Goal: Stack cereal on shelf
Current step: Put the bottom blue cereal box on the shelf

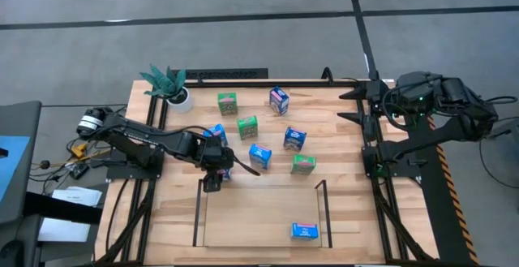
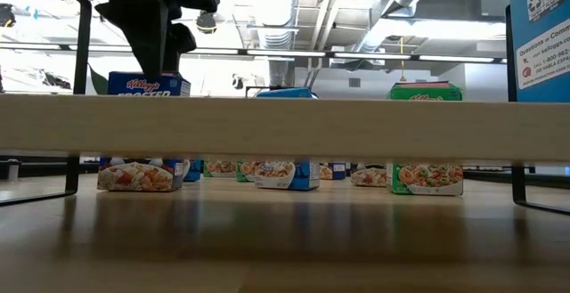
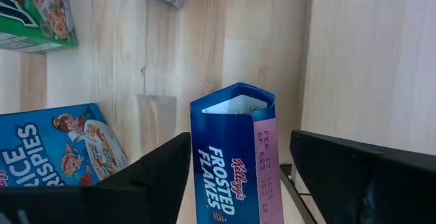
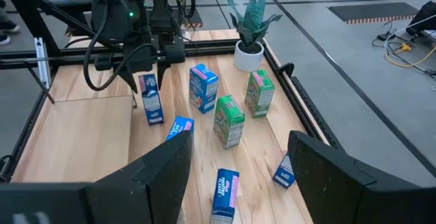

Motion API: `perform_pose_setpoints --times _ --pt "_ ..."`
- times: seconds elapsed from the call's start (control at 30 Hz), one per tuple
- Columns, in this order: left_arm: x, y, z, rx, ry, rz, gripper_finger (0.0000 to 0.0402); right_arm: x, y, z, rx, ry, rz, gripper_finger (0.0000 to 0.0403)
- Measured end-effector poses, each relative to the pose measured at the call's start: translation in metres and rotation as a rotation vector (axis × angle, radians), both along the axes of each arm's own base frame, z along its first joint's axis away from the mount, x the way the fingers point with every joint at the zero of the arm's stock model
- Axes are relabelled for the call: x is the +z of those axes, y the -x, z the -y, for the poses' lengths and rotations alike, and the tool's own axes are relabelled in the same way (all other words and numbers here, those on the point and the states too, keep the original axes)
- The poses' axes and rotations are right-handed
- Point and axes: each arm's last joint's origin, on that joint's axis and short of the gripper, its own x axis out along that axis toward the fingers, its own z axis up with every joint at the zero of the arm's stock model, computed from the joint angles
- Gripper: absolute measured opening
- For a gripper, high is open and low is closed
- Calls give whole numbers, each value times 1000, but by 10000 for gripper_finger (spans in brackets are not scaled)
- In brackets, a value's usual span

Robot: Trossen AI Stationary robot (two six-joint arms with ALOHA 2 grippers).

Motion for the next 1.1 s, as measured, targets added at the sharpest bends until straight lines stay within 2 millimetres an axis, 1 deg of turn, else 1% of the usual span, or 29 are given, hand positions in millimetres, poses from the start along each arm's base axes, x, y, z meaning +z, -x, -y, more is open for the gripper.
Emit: perform_pose_setpoints --times 0.13,0.73,1.1 --pt "-1 1 -1 -2 -23 -9 220 0 0 0 1 2 -1 270" --pt "-1 1 -1 3 -24 -12 172 0 0 0 3 5 -1 270" --pt "0 1 -1 58 -1 -7 164 0 0 0 4 4 -1 270"
